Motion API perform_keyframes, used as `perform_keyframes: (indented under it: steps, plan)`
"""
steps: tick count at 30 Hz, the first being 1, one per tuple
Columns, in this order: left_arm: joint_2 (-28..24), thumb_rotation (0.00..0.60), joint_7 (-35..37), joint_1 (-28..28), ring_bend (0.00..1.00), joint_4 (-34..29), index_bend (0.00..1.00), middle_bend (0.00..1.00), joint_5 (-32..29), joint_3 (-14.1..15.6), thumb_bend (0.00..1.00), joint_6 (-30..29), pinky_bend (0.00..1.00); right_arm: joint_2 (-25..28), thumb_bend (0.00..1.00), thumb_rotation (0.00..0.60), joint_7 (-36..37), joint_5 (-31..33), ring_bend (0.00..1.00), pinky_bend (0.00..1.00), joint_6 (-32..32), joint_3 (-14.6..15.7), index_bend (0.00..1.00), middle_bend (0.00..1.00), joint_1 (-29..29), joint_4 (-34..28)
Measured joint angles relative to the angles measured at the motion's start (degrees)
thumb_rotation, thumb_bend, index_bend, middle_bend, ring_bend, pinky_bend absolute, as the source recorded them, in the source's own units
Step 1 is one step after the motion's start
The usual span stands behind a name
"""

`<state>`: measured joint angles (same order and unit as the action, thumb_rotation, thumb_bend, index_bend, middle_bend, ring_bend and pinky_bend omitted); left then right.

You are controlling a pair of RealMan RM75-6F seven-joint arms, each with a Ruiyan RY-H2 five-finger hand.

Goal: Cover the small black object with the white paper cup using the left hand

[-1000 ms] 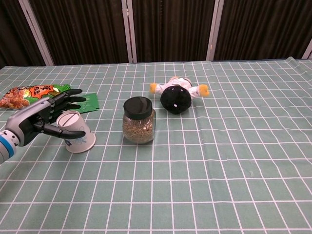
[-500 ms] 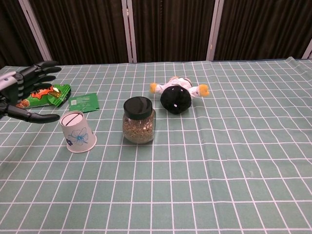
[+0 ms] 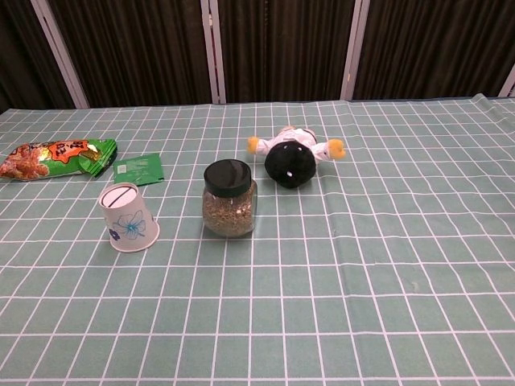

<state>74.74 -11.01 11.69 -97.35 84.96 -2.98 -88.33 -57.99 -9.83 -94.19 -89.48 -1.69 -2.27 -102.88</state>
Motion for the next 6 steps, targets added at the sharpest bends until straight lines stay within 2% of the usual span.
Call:
perform_keyframes:
  steps: [2, 6]
  plan:
    - [-3.98, 0.600, -3.35, -2.33, 0.00, -4.45, 0.00, 0.00, -0.74, 0.99, 0.00, -1.57, 0.00, -0.09, 0.00, 0.600, -0.23, -0.12, 0.00, 0.00, 0.11, -0.01, 0.06, 0.00, -0.08, -0.05]
    - [-8.76, 0.600, -5.48, -4.91, 0.00, -8.35, 0.00, 0.00, -2.60, 2.25, 0.00, -2.14, 0.00, -0.30, 0.00, 0.600, -0.80, -0.57, 0.00, 0.00, 0.15, 0.07, 0.06, 0.00, -0.15, -0.32]
